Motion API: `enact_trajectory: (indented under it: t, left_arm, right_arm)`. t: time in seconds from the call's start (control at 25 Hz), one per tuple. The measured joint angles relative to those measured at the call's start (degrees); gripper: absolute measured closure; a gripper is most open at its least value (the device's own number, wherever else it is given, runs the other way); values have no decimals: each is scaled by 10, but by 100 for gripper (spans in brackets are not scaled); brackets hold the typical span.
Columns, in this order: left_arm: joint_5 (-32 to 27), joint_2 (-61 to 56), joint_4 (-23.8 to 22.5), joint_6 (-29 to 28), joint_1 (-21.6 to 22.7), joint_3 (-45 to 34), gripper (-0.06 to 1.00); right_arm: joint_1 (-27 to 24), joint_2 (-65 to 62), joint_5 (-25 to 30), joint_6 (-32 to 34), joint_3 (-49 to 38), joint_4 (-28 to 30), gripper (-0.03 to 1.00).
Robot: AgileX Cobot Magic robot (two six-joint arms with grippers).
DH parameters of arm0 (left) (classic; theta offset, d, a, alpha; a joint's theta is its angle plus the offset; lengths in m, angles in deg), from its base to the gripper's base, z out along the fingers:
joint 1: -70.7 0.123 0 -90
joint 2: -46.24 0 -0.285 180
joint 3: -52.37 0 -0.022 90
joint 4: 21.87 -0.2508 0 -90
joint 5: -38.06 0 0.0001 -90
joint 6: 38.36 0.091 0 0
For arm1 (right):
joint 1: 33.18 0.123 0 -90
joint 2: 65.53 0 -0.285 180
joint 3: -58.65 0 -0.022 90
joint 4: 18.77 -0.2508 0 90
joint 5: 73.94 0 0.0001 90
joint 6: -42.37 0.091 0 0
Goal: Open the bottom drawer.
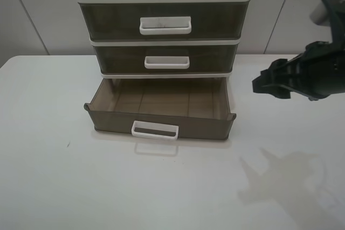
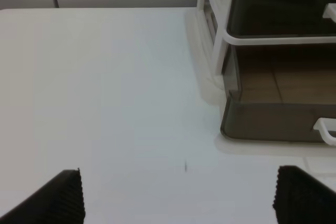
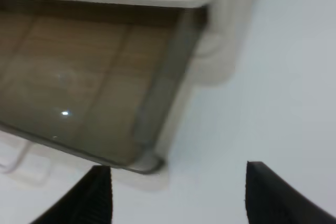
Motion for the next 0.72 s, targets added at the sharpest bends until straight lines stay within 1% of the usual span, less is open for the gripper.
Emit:
enact_trajectory:
  t: [0.08, 0.16, 0.32, 0.44, 0.52, 0.72]
  left_arm:
    - [0, 0, 0, 0, 0, 0, 20]
    - [0, 0, 0, 0, 0, 0, 20]
    - [0, 0, 0, 0, 0, 0, 20]
    - [0, 0, 0, 0, 0, 0, 20]
    - [0, 0, 0, 0, 0, 0, 20]
    - [0, 0, 0, 0, 0, 0, 20]
  right_arm:
    - [-54, -51, 52, 27, 0, 37, 42]
    - [-96, -122, 88, 36, 0, 61, 42]
    - [-148, -271, 159, 39, 0, 92, 40]
    - [-155, -380, 221, 43, 0, 129, 36]
    - [-155, -429, 261, 52, 0, 148, 35]
    - [-155, -516, 331, 65, 0, 171, 34]
